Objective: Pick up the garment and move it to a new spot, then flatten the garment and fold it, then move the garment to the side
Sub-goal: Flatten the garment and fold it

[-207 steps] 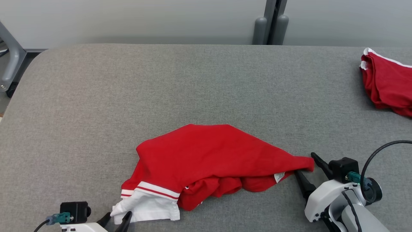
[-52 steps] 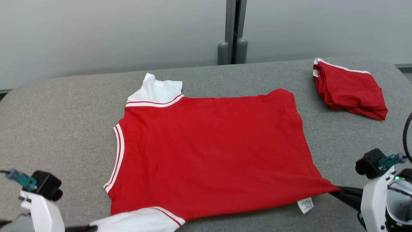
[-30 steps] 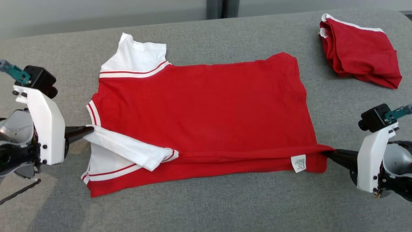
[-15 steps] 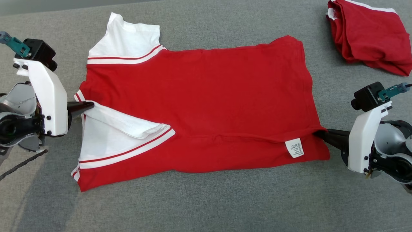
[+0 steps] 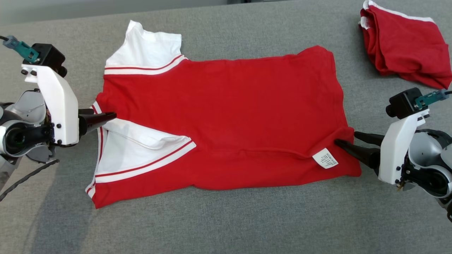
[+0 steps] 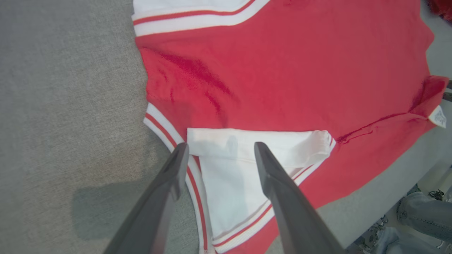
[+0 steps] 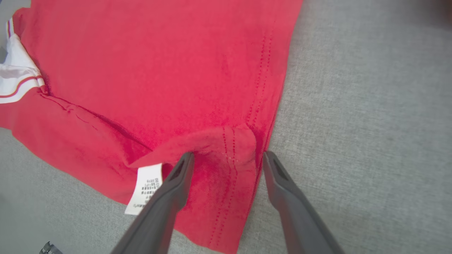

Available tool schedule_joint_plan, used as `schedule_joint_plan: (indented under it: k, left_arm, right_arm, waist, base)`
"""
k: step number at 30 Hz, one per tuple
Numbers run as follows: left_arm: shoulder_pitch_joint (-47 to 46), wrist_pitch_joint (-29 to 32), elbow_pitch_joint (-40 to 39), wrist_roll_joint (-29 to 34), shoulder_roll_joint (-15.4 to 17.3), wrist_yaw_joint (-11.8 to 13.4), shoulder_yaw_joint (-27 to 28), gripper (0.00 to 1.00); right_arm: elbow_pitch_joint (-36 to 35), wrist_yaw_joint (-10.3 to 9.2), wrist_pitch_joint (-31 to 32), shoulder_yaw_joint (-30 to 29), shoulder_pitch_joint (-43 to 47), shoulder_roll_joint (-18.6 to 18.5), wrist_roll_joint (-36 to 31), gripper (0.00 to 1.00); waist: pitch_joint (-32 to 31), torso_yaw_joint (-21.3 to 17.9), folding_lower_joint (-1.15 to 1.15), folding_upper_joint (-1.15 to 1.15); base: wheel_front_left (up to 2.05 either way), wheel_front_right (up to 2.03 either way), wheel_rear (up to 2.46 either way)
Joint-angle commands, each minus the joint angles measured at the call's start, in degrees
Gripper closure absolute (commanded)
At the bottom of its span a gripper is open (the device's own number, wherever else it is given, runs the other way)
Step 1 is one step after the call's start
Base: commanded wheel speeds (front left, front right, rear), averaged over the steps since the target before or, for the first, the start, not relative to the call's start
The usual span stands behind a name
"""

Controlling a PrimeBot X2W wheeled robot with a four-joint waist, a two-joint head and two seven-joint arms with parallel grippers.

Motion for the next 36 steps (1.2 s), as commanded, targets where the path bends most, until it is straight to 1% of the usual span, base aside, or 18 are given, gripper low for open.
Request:
schedule_joint_plan:
  k: [1, 5, 8, 12, 15, 17, 19, 24, 28, 30, 31, 34, 36]
  left_arm:
    - [0.63, -0.5, 0.66, -0.16, 0.2, -0.28, 0.11, 0.0]
    - [1.65, -2.37, 1.24, 0.51, 0.87, -0.91, 0.25, 0.0]
    - [3.56, -5.49, 0.17, 1.46, 1.84, -1.63, 0.46, 0.0]
    - [7.88, -12.89, -2.64, 2.82, 3.21, -1.87, 1.24, 0.0]
    - [12.22, -19.93, -5.48, 4.26, 3.93, -0.33, 1.99, 0.0]
    - [15.3, -25.46, -7.52, 5.15, 4.42, 1.56, 2.95, 0.0]
    - [18.45, -30.91, -9.5, 6.62, 5.12, 4.25, 3.68, 0.0]
    - [26.16, -42.71, -14.16, 8.63, 4.54, 11.67, 5.39, 0.0]
    - [30.92, -50.2, -16.4, 10.1, 3.57, 16.68, 6.46, 0.0]
    - [33.13, -53.44, -17.12, 10.57, 2.56, 18.6, 6.9, 0.0]
    - [33.13, -53.44, -17.12, 10.57, 2.56, 18.6, 6.9, 0.0]
    - [36.23, -55.95, -17.65, 10.41, 1.29, 20.62, 7.62, 0.0]
    - [37.89, -56.64, -17.83, 10.22, 0.35, 21.35, 7.92, 0.0]
  right_arm:
    - [0.65, 0.0, -0.73, -0.59, 0.89, 0.02, -0.58, 0.0]
    - [2.3, 0.0, -2.06, -2.01, 1.98, 0.45, -0.73, 0.0]
    - [2.87, 0.0, -4.53, -3.53, 3.64, 0.62, -0.89, 0.0]
    - [3.07, 0.0, -10.18, -6.06, 6.78, 0.72, -1.91, 0.0]
    - [3.44, 0.0, -14.24, -7.9, 9.69, 1.07, -2.95, 0.0]
    - [4.14, 0.0, -17.32, -9.33, 11.51, 1.34, -4.15, 0.0]
    - [4.96, 0.0, -20.27, -10.72, 13.39, 2.07, -5.39, 0.0]
    - [6.08, 0.0, -26.47, -14.14, 17.25, 4.5, -8.5, 0.0]
    - [6.81, 0.0, -30.38, -16.6, 20.22, 6.79, -11.15, 0.0]
    - [6.96, 0.0, -31.63, -17.58, 21.58, 7.92, -12.28, 0.0]
    - [6.96, 0.0, -31.63, -17.58, 21.58, 7.92, -12.28, 0.0]
    - [6.88, 0.0, -32.21, -18.48, 23.62, 9.26, -13.93, 0.0]
    - [6.96, 0.0, -32.07, -19.19, 24.71, 10.1, -14.95, 0.0]
  waist:
    - [-0.94, 0.26, 0.0, 0.0]
    - [-3.21, 0.5, 0.0, 0.0]
    - [-5.26, 0.67, 0.0, 0.0]
    - [-8.28, 0.98, 0.0, 0.0]
    - [-10.42, 1.2, 0.0, 0.0]
    - [-11.54, 1.25, 0.0, 0.0]
    - [-12.4, 1.3, 0.0, 0.0]
    - [-13.62, 1.6, 0.0, 0.0]
    - [-14.19, 1.9, 0.0, 0.0]
    - [-14.47, 1.96, 0.0, 0.0]
    - [-14.47, 1.96, 0.0, 0.0]
    - [-14.8, 1.91, 0.0, 0.0]
    - [-14.98, 1.86, 0.0, 0.0]
  base:
    - [0.0, 0.0, 0.0]
    - [0.0, 0.0, 0.0]
    - [0.0, 0.0, 0.0]
    - [0.0, 0.0, 0.0]
    - [0.0, 0.0, 0.0]
    - [0.0, 0.0, 0.0]
    - [0.0, 0.0, 0.0]
    - [0.0, 0.0, 0.0]
    - [0.0, 0.0, 0.0]
    - [0.0, 0.0, 0.0]
    - [0.0, 0.0, 0.0]
    - [0.0, 0.0, 0.0]
    - [0.0, 0.0, 0.0]
